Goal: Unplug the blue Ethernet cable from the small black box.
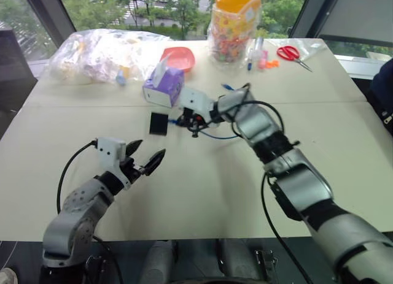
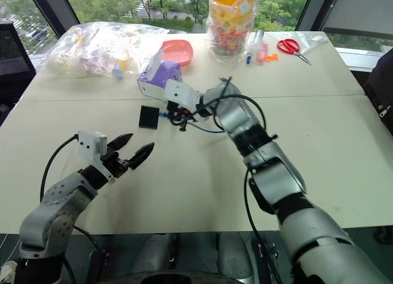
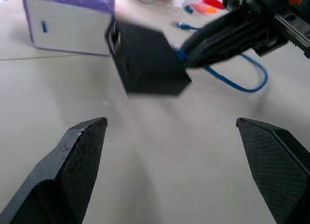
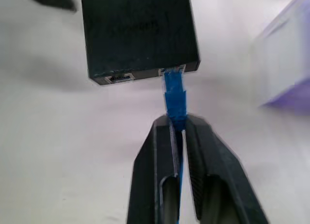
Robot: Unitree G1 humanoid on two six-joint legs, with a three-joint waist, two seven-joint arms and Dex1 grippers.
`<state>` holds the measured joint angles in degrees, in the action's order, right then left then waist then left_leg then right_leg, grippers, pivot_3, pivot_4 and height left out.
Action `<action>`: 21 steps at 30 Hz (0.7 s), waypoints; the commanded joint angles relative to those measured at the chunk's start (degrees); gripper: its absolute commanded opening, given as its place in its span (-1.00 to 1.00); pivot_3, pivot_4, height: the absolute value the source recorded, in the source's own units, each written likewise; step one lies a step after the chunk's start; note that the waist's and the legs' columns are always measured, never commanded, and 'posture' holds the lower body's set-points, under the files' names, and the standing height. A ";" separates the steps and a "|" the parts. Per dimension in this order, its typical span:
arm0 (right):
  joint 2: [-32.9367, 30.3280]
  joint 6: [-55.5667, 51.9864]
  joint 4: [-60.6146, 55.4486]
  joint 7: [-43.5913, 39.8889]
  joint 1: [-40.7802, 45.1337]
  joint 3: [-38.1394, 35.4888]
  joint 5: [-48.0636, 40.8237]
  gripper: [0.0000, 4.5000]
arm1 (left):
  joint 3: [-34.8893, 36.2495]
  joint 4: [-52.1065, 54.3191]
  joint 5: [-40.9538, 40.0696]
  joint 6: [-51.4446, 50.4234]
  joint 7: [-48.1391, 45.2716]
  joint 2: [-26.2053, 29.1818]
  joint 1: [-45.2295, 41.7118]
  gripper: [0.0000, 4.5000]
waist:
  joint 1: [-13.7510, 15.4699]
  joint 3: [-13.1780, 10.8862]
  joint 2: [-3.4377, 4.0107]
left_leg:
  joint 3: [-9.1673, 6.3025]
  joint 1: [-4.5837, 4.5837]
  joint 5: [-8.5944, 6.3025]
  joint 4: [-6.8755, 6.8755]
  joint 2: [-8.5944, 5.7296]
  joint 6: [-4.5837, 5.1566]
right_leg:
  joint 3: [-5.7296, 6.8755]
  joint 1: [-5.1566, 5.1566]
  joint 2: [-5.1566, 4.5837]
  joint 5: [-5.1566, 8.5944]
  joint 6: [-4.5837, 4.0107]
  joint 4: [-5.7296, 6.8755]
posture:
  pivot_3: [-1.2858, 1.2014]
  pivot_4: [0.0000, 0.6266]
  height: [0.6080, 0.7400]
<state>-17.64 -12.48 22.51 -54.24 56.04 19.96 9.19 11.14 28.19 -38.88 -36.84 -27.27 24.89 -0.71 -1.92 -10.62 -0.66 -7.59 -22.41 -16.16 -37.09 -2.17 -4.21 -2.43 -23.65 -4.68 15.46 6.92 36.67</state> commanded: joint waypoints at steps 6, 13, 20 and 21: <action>-10.24 24.41 -14.49 23.94 -12.69 -2.18 15.05 -0.99 | 7.34 -3.43 -21.98 -14.88 -5.59 10.03 -12.26 1.00 | -1.16 -0.02 -0.02 | 0.23 0.21 0.05 -0.04 0.01 -0.06 | -0.18 -0.03 0.02 0.00 0.00 0.36 | 0.03 -0.52 1.00; -11.81 32.01 -23.30 31.73 -18.88 -3.03 19.51 -0.99 | 4.92 -11.60 -24.37 -19.16 -12.80 15.67 -20.19 1.00 | -1.35 -0.02 -0.06 | 0.16 0.46 0.14 -0.01 0.03 -0.09 | -0.19 0.20 0.10 0.01 -0.02 0.46 | 0.03 -0.52 1.00; -13.60 35.96 -28.71 28.17 -22.01 -3.30 17.41 -0.99 | 2.51 -15.72 -20.72 -17.35 -17.97 17.31 -24.29 1.00 | -0.76 -0.03 -0.07 | 0.15 0.49 0.14 -0.01 0.03 -0.09 | -0.19 0.24 0.09 0.01 -0.02 0.43 | 0.03 -0.52 1.00; -13.75 36.14 -29.21 27.47 -22.18 -3.42 16.80 -0.99 | 2.08 -16.13 -19.96 -16.85 -18.86 17.41 -24.81 1.00 | -0.64 -0.03 -0.07 | 0.15 0.49 0.14 -0.01 0.03 -0.09 | -0.19 0.23 0.09 0.01 -0.02 0.43 | 0.03 -0.52 1.00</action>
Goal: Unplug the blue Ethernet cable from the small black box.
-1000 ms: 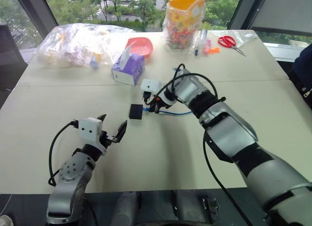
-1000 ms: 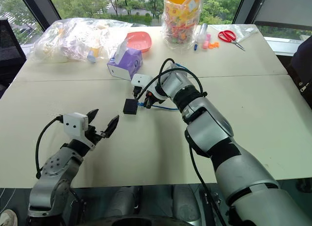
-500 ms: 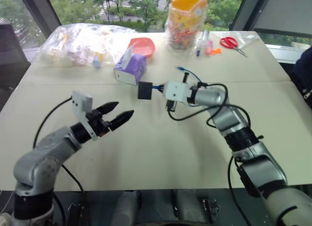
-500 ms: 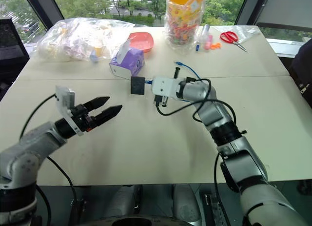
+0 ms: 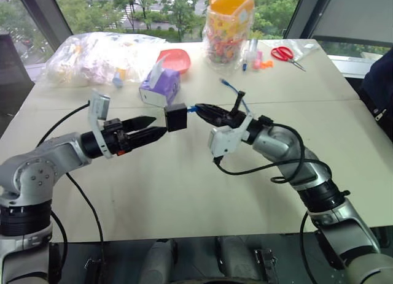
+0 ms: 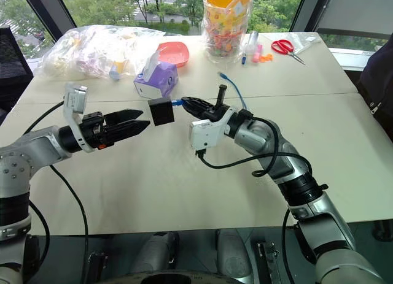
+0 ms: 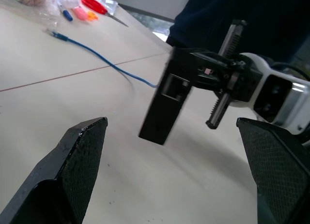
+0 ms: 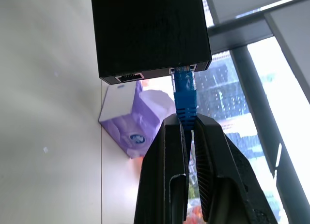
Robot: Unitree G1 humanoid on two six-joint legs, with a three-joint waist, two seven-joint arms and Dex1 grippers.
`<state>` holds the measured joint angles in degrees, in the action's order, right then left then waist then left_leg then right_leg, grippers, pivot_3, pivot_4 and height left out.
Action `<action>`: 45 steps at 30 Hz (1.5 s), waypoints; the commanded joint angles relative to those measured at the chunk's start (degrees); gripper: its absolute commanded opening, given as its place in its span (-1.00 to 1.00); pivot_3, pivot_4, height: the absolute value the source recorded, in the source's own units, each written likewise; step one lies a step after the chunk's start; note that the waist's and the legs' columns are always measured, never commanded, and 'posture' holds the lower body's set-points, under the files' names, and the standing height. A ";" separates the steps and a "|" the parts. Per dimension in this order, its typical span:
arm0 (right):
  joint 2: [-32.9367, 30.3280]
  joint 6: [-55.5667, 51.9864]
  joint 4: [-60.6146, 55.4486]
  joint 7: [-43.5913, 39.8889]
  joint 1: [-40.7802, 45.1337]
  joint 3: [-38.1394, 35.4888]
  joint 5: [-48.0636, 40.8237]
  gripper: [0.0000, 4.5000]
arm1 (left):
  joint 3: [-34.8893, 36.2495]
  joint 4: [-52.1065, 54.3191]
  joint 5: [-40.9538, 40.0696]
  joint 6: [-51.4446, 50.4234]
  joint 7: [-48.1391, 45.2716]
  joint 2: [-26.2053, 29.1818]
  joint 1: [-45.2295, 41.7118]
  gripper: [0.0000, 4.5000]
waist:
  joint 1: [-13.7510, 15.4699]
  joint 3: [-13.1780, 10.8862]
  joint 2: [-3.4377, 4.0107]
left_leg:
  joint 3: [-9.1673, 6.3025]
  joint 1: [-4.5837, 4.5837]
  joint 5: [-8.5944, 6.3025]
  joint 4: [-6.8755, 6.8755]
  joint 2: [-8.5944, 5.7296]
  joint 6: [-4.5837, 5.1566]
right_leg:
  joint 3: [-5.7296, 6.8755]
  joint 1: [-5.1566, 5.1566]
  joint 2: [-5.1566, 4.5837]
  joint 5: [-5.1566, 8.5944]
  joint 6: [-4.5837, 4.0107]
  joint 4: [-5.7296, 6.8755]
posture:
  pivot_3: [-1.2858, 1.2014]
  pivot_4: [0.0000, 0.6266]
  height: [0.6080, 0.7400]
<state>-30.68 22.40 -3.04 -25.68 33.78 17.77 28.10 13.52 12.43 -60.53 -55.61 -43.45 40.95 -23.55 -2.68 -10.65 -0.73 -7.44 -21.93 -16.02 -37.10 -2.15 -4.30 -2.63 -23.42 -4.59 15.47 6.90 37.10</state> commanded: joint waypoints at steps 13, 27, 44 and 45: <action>-0.24 -2.87 -6.08 -9.20 1.41 -1.58 -8.15 -1.00 | -5.00 3.76 11.18 11.48 -9.77 1.01 -1.10 0.88 | 0.18 -0.01 -0.01 | -0.01 0.00 0.00 0.01 0.01 0.01 | 0.00 0.02 -0.01 0.00 0.00 -0.03 | 0.03 -0.52 1.00; 0.78 -6.08 -7.27 -12.25 3.35 -1.70 -10.99 -1.00 | -6.11 5.48 14.72 13.93 -10.88 1.13 1.30 -0.81 | 0.20 -0.01 -0.01 | -0.02 -0.01 0.00 0.01 0.01 0.01 | 0.01 0.02 -0.02 0.00 0.00 -0.02 | 0.03 -0.52 1.00; -5.10 -61.99 -13.45 -37.77 9.71 -12.17 -57.35 0.98 | -5.66 1.62 14.46 15.45 -22.96 5.00 0.13 -0.81 | 0.29 -0.05 0.03 | -0.08 -0.03 -0.01 0.00 0.02 0.06 | 0.03 0.04 -0.03 0.00 -0.01 -0.04 | 0.03 -0.52 1.00; -5.27 -69.60 -10.94 -38.40 11.89 -14.00 -62.38 0.98 | -5.47 1.43 13.77 14.94 -23.88 5.34 -0.32 -0.81 | 0.23 -0.05 0.03 | -0.10 -0.03 -0.01 0.01 0.03 0.06 | 0.06 0.04 -0.03 0.01 -0.01 -0.05 | 0.03 -0.52 1.00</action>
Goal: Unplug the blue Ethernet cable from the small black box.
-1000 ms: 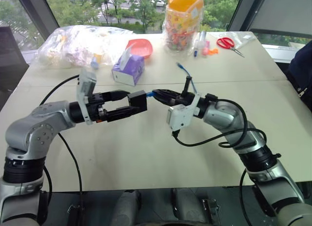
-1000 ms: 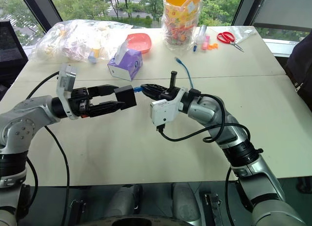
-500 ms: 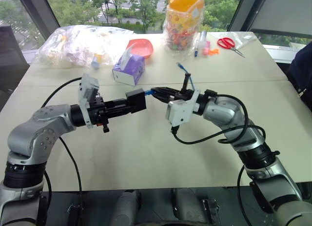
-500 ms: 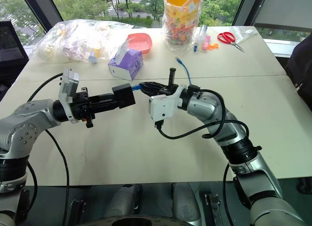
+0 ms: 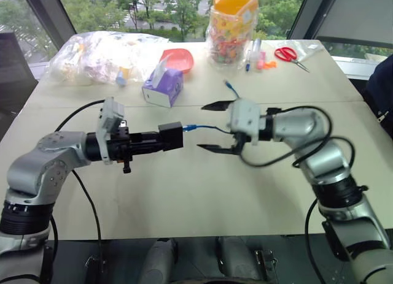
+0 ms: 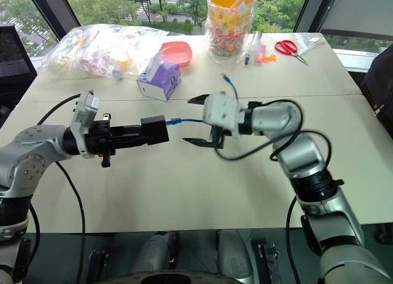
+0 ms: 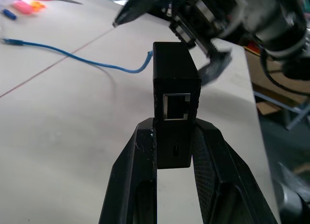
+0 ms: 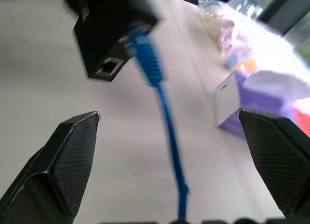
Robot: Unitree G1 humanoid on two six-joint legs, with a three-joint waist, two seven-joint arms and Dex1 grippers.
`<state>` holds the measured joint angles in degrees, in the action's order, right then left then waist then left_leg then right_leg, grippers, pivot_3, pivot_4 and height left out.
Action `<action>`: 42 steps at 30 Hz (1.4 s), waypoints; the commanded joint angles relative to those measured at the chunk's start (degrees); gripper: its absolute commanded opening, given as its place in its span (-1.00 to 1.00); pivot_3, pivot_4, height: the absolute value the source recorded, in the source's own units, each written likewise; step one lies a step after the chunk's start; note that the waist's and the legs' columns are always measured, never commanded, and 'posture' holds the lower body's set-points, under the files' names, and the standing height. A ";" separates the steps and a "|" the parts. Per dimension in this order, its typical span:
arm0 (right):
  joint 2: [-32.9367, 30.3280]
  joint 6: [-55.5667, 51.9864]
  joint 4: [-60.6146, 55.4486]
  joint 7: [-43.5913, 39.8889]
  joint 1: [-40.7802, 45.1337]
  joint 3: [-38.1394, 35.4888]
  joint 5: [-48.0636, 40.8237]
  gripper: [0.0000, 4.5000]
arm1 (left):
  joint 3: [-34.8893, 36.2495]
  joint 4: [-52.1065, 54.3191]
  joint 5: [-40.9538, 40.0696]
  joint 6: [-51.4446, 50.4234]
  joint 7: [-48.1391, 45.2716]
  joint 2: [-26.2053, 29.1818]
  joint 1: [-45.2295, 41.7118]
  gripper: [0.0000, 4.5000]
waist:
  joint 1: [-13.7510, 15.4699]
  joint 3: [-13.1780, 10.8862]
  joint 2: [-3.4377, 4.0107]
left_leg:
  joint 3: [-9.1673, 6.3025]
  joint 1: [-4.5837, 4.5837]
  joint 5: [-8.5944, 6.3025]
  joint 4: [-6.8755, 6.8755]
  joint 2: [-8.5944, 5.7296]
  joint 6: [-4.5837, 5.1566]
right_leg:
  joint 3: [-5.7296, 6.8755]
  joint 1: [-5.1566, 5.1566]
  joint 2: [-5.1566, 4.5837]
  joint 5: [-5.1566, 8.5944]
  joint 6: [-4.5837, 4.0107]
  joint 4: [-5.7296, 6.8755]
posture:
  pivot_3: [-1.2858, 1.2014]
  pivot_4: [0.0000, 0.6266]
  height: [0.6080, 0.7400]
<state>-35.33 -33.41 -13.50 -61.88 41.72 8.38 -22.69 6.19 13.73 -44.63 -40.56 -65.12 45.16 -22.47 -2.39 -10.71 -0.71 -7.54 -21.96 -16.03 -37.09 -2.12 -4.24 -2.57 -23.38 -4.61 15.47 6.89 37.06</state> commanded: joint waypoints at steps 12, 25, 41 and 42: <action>3.27 -44.71 13.82 0.45 12.53 -9.05 -27.17 0.77 | 2.20 0.29 -5.13 -2.74 -3.44 1.46 -3.91 -0.81 | -0.11 0.00 0.00 | 0.05 -0.25 -0.02 0.00 0.00 0.06 | 0.02 -0.22 0.00 0.00 0.01 -0.04 | 0.03 -0.52 1.00; 6.37 -46.63 12.71 4.34 13.02 -9.21 -30.15 0.11 | 2.16 1.35 -5.83 -2.85 -1.75 0.80 -2.77 -0.81 | -0.11 0.00 0.00 | 0.06 -0.25 -0.02 0.00 0.00 0.06 | 0.02 -0.23 0.00 -0.01 0.01 -0.03 | 0.03 -0.52 1.00; 7.07 -47.35 12.39 6.75 14.30 -8.82 -31.69 -0.87 | 2.10 2.19 -6.27 -2.85 -0.59 0.65 -1.56 -0.81 | -0.13 0.00 0.00 | 0.06 -0.25 -0.02 0.00 -0.01 0.06 | 0.02 -0.24 0.00 -0.01 0.01 -0.02 | 0.03 -0.52 1.00; 7.14 -47.37 12.33 6.83 14.39 -8.78 -31.77 -0.87 | 2.10 2.22 -6.30 -2.87 -0.53 0.65 -1.54 -0.81 | -0.12 0.00 0.00 | 0.06 -0.25 -0.02 0.00 -0.01 0.06 | 0.02 -0.24 0.00 -0.01 0.01 -0.02 | 0.03 -0.52 1.00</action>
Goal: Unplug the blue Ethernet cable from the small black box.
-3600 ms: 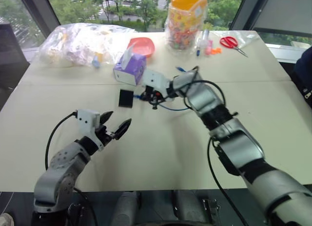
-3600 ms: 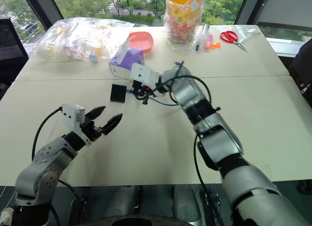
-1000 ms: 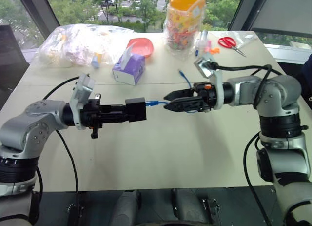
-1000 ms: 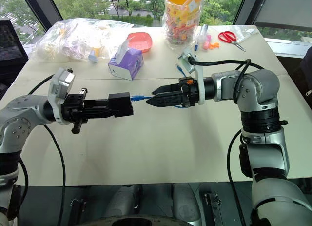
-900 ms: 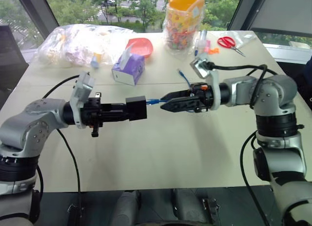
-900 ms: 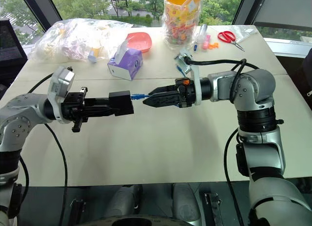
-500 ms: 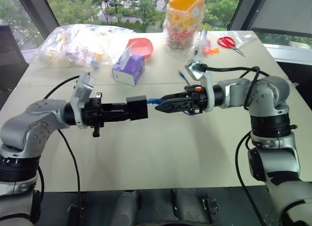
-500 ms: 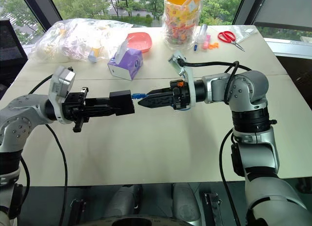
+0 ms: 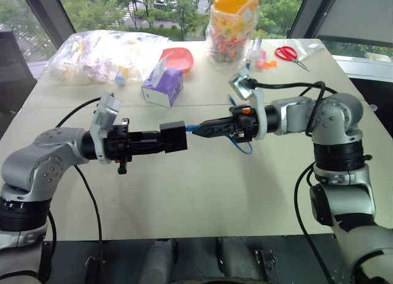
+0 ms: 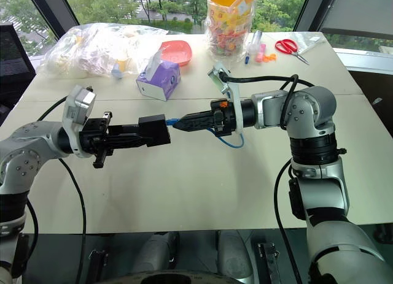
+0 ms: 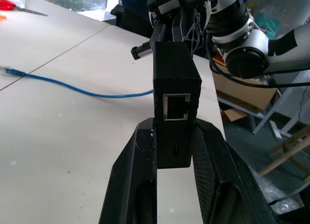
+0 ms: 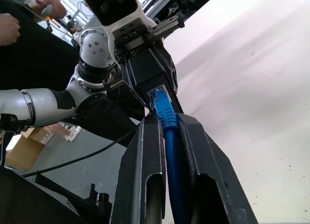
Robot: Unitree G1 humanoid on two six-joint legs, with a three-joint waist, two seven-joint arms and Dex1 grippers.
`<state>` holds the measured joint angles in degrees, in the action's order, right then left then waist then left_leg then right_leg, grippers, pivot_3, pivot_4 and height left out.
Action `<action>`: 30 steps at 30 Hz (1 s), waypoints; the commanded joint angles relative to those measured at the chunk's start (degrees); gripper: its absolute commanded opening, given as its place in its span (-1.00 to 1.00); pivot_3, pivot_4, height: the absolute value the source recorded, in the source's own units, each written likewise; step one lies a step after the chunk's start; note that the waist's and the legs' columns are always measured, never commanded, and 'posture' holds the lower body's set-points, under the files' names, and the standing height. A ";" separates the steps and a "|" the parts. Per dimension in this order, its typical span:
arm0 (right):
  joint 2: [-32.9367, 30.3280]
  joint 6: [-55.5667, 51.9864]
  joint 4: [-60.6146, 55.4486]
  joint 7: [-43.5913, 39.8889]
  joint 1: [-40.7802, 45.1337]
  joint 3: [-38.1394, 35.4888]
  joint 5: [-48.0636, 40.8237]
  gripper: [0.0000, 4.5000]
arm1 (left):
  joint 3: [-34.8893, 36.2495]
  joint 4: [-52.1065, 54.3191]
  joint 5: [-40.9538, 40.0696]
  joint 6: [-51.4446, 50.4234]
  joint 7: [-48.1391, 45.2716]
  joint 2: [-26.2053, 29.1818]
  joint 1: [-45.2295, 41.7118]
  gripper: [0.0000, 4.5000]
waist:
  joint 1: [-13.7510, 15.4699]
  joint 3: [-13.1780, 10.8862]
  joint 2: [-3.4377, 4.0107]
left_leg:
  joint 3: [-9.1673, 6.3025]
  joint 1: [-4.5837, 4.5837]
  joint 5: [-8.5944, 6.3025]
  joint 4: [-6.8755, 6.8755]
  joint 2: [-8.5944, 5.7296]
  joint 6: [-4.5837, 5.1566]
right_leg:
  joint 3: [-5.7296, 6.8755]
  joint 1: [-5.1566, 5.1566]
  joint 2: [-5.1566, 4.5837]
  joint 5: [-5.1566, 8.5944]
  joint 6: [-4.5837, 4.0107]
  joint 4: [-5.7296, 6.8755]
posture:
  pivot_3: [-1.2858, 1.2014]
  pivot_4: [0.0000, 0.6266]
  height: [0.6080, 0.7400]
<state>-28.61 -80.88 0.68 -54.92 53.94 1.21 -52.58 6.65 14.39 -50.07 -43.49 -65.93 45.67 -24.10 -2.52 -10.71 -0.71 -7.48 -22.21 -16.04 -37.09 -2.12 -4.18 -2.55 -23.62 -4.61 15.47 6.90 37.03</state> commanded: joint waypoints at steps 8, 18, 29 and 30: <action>0.85 1.16 -3.05 0.07 2.03 -1.08 -1.89 -0.94 | 1.89 1.40 -1.18 -0.20 0.47 0.13 0.09 -0.81 | -0.01 0.00 0.00 | 0.00 0.00 0.00 0.00 0.00 0.00 | 0.00 0.00 0.00 0.00 0.00 0.00 | 0.03 -0.52 1.00; -0.56 3.59 -5.54 -0.45 0.45 1.12 -0.72 -0.51 | 2.02 1.71 -1.48 -0.53 0.77 0.02 0.29 -0.81 | 0.01 0.00 0.00 | 0.00 0.00 0.00 0.00 0.00 0.00 | 0.00 0.00 0.00 0.00 0.00 0.00 | 0.03 -0.52 1.00; 0.33 1.16 -3.48 0.31 2.19 0.19 -1.84 -0.34 | 2.03 2.06 -1.49 -0.77 0.80 -0.25 0.44 -0.81 | -0.01 0.00 0.00 | 0.00 0.00 0.00 0.00 0.00 0.00 | 0.00 -0.01 0.00 0.00 0.00 0.01 | 0.03 -0.52 1.00; 0.42 1.14 -3.31 0.37 2.31 0.12 -1.86 -0.34 | 2.03 2.15 -1.47 -0.76 0.79 -0.22 0.56 -0.81 | 0.00 0.00 0.00 | 0.00 0.00 0.00 0.00 0.00 0.00 | 0.00 -0.01 0.00 0.00 0.00 0.01 | 0.03 -0.52 1.00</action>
<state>-28.55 -79.68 -1.93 -54.34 54.27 2.95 -52.89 7.65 14.87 -50.75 -44.47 -65.23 45.45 -23.65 -2.53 -10.71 -0.71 -7.48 -22.21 -16.04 -37.09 -2.12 -4.19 -2.55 -23.63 -4.61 15.47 6.91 37.04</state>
